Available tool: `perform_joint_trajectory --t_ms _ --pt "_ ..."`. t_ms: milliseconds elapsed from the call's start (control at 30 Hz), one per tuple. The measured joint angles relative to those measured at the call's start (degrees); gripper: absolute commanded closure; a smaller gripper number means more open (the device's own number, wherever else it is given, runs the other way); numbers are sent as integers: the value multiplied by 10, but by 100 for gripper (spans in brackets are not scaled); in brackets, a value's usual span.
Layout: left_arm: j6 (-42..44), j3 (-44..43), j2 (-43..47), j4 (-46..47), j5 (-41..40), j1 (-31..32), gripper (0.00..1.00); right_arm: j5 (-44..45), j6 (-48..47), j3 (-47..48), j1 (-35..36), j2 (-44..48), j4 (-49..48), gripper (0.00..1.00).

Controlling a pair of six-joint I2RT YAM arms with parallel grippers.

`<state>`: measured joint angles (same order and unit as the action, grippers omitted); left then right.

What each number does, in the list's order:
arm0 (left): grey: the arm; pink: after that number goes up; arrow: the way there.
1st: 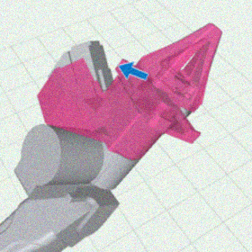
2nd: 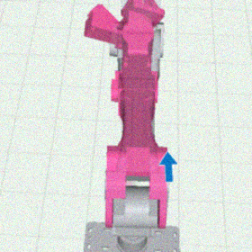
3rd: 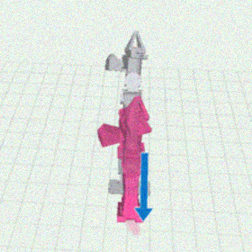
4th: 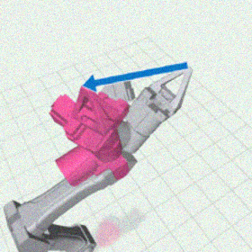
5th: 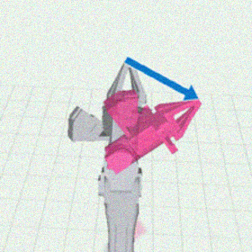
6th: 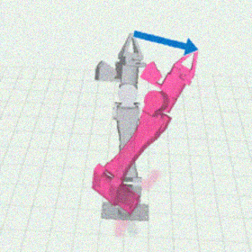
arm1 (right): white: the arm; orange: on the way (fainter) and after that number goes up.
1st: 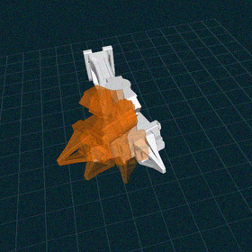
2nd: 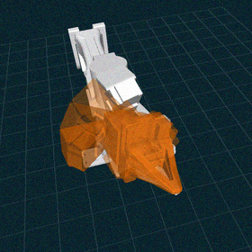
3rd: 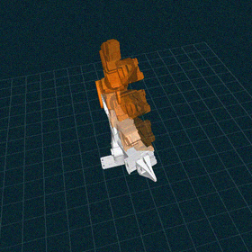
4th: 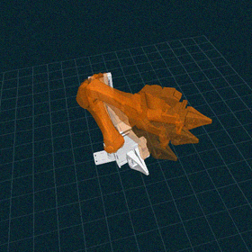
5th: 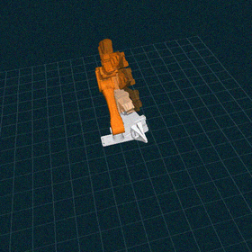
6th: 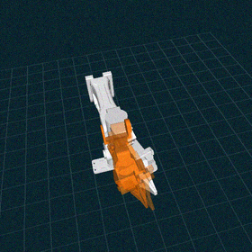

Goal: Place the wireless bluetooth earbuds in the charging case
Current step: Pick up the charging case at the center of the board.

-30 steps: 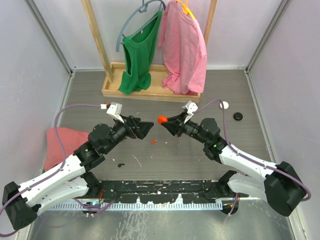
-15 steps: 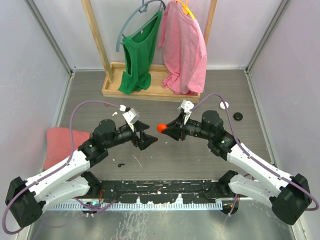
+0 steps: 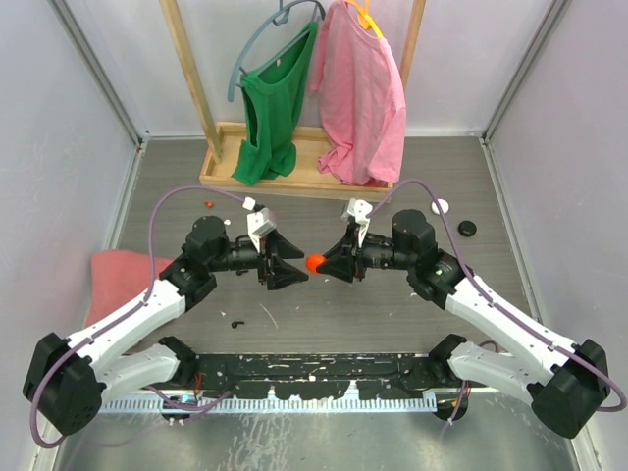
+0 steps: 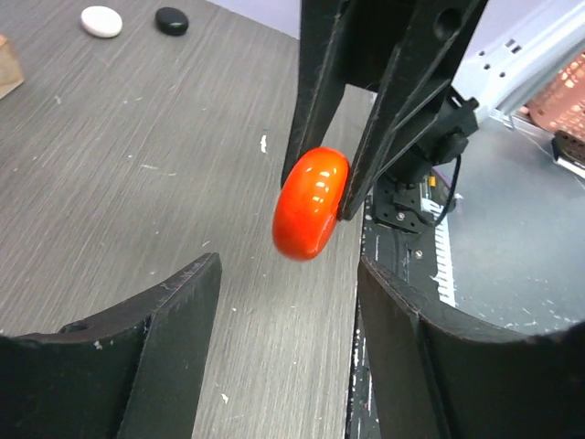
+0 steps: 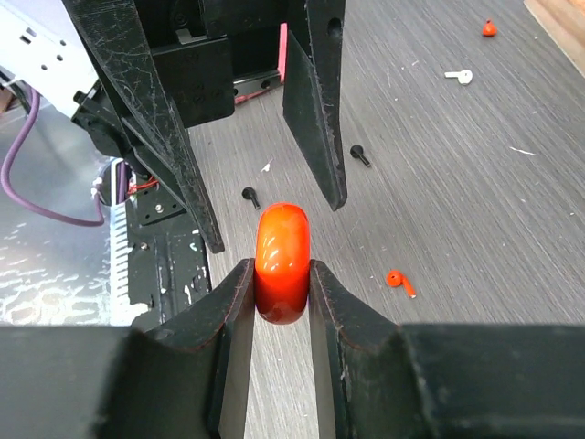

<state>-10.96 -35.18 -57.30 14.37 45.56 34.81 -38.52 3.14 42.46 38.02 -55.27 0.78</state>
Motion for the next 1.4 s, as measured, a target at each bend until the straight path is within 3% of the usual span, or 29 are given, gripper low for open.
perform_joint_trajectory --t_ms 600,900,967,1033,1200,1400 --pt "-47 -14 -72 64 104 0 72 -52 0 4 0 -31 -2 87" --pt "-42 -17 -72 61 125 -3 96 -71 0 4 0 -33 -7 83" --pt "-35 -19 -72 58 129 -4 100 -75 0 4 0 -33 -9 77" --pt "-29 -22 -72 54 132 -4 100 -77 0 4 0 -33 -12 66" --pt "-15 -22 -63 42 139 -4 100 -79 0 4 0 -33 -16 51" --pt "-1 -22 -44 37 140 -4 100 -78 0 4 0 -33 -34 49"
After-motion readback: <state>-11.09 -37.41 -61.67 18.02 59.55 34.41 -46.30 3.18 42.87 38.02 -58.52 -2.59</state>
